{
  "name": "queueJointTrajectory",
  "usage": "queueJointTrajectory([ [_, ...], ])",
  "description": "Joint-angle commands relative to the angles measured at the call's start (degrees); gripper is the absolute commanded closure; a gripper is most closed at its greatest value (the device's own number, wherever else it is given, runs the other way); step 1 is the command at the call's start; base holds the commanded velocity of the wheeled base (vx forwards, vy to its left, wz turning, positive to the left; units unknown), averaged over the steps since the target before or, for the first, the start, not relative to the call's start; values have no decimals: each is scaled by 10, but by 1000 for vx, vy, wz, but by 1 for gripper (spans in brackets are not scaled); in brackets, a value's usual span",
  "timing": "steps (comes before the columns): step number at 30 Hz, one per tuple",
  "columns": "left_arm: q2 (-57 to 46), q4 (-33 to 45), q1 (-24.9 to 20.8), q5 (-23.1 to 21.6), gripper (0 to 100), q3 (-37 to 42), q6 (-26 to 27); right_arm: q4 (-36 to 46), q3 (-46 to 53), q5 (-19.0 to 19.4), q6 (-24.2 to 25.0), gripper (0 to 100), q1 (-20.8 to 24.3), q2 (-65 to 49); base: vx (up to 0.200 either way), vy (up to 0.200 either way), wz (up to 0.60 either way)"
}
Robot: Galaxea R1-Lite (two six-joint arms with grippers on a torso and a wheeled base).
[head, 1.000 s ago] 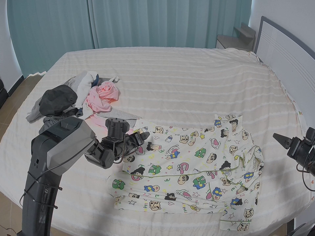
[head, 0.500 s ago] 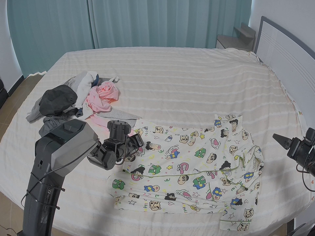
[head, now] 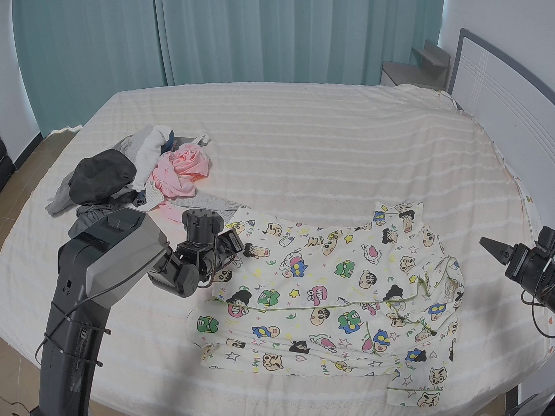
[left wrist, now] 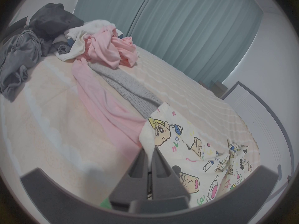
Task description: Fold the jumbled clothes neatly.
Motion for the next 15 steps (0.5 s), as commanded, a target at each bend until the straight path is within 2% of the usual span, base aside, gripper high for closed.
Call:
queueJointTrajectory([
  [1, -6, -7, 7, 2, 100, 0, 0, 0, 0, 0, 1, 0, 0, 5, 0, 0, 0],
  [15, -18, -14, 46, 3, 100, -6, 1, 0, 0, 0, 1, 0, 0, 5, 0, 0, 0],
])
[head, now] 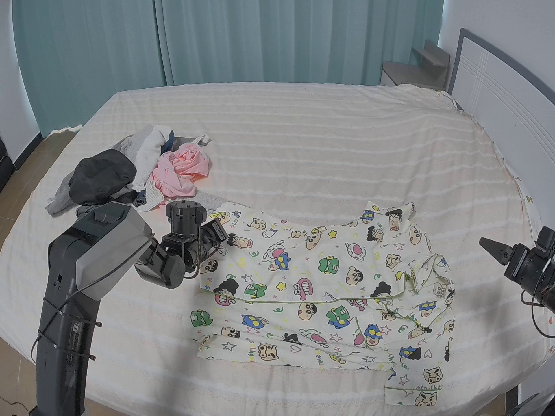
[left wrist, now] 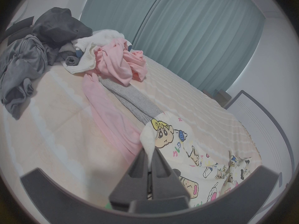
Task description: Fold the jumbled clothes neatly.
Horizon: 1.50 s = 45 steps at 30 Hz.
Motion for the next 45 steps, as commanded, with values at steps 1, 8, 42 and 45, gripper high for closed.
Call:
queueJointTrajectory([
  [1, -7, -1, 9, 0, 100, -2, 0, 0, 0, 0, 0, 0, 0, 2, 0, 0, 0],
  [8, -7, 3, 12, -1, 100, -7, 0, 0, 1, 0, 0, 0, 0, 2, 0, 0, 0],
  [42, -326, -106, -157, 54, 0, 534, -133, 1, 41, 37, -27, 0, -1, 35, -12, 0, 0],
  [45, -329, -118, -187, 55, 0, 567, -156, 1, 45, 39, -34, 0, -2, 39, -200, 0, 0],
])
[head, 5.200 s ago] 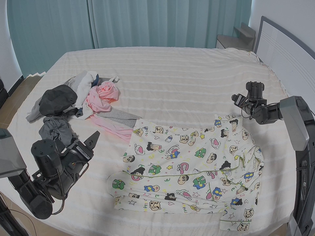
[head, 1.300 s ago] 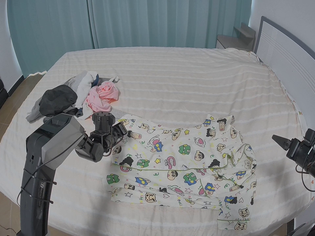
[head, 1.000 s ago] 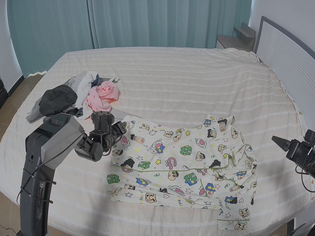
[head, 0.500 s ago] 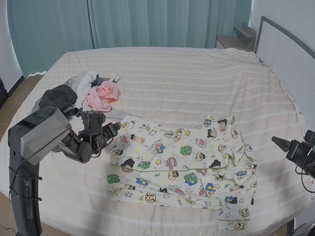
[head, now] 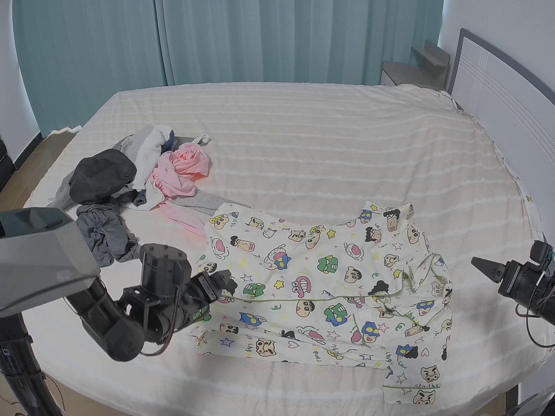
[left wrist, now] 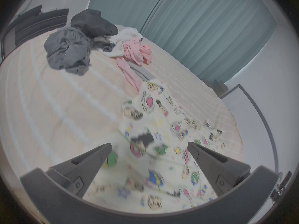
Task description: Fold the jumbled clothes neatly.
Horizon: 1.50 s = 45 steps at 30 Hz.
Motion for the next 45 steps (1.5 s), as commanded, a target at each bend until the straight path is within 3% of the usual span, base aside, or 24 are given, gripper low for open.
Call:
queueJointTrajectory([
  [1, -41, -32, -78, 12, 0, 85, -54, 0, 15, 9, -12, 0, -2, 24, -200, 0, 0],
  [7, -24, -32, -104, 12, 0, 112, -127, 0, 19, 9, -13, 0, -1, 24, -200, 0, 0],
  [16, 25, -33, -118, 34, 0, 131, -179, 0, 19, 10, -13, 0, -1, 24, 0, 0, 0],
  [31, 101, -72, -117, 105, 0, 105, -152, 0, 19, 10, -13, 0, -1, 24, 0, 0, 0],
  [45, 132, -86, -77, 106, 0, 55, -114, -1, 18, 10, -13, 0, -1, 23, 0, 0, 0],
])
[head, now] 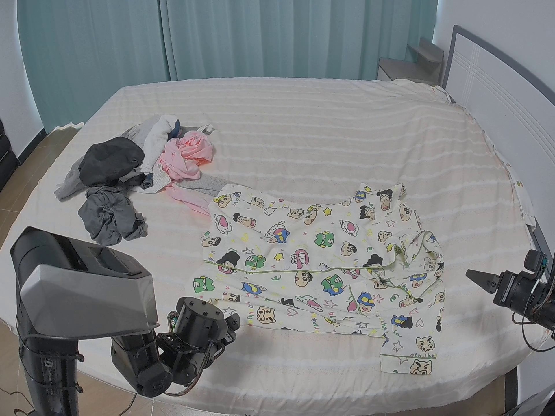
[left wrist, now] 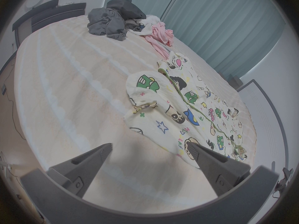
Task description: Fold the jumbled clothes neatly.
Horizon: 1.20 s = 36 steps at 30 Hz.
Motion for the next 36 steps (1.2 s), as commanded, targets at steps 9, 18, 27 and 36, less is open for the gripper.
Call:
queueJointTrajectory([
  [9, 31, 3, 18, 0, 0, -44, 29, 0, -1, 0, 0, 0, 0, 0, 0, 0, 0],
  [18, 43, 2, 23, 1, 0, -62, 67, 0, -1, -1, 0, 0, 0, 0, 0, 0, 0],
  [27, 44, 4, 25, 1, 100, -69, 86, -1, -1, 0, 0, 0, 0, 0, 0, 0, 0],
  [36, 52, 5, 28, 5, 100, -59, 111, -1, -1, 0, 0, 0, 0, -2, 0, 0, 0],
])
